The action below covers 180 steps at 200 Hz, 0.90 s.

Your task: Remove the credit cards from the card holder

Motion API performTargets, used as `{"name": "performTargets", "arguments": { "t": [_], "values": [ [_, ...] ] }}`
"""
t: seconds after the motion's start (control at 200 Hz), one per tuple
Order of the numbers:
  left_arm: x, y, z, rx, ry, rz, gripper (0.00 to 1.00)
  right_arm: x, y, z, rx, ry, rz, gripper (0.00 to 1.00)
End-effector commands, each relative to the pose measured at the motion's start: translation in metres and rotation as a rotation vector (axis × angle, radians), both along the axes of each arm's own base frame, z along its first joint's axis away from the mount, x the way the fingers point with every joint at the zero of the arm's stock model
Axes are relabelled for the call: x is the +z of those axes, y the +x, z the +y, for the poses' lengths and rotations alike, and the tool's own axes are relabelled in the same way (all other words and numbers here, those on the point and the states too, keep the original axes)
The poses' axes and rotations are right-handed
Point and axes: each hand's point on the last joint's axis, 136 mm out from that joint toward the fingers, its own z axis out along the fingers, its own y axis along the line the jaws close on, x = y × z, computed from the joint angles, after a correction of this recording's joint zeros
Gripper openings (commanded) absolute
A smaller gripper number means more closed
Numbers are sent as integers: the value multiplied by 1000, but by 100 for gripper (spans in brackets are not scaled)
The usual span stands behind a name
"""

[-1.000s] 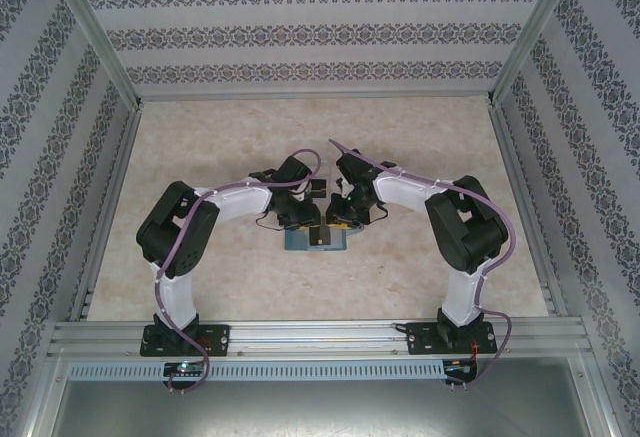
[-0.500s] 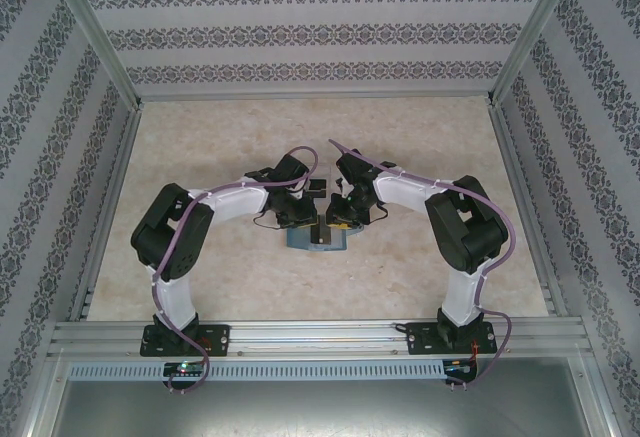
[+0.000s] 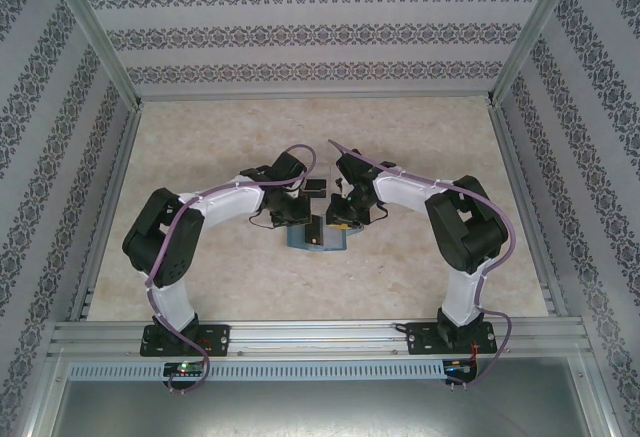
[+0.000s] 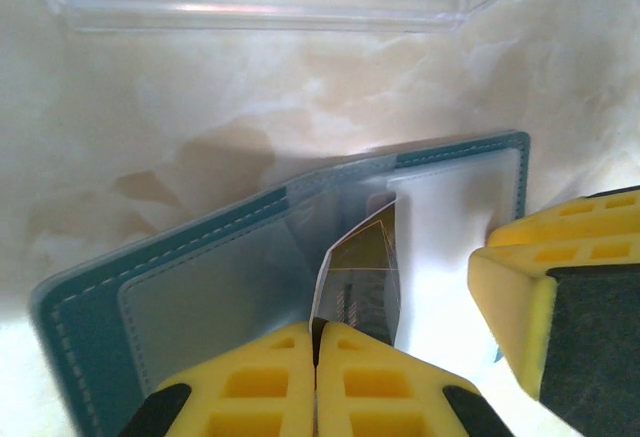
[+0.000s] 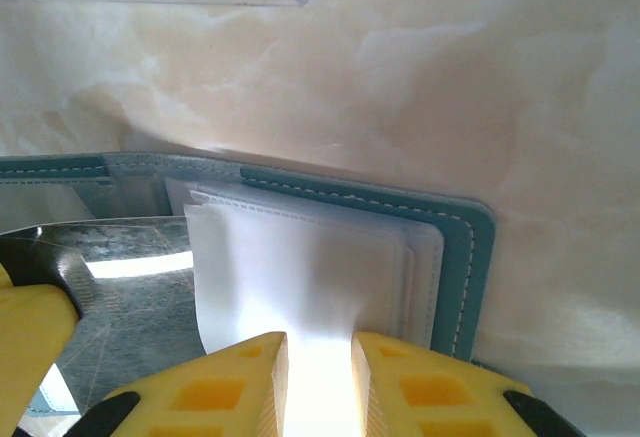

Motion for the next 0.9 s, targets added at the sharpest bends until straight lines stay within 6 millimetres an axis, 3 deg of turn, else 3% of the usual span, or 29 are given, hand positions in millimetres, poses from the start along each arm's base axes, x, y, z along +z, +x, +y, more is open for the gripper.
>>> {"name": "performTargets", "arguments": {
  "t": [0.0,0.36,0.894],
  "values": [
    [7,-4,21,-10,96,-7,6,-13,-9,-13,9,-87,34,26],
    [11,-1,26,-9,130,-19,6,-14,-10,-13,12,-86,37,25],
    [19,-5,-12,-46,-45,17,15,-14,-10,-13,11,-87,39,26]
  ]
}}
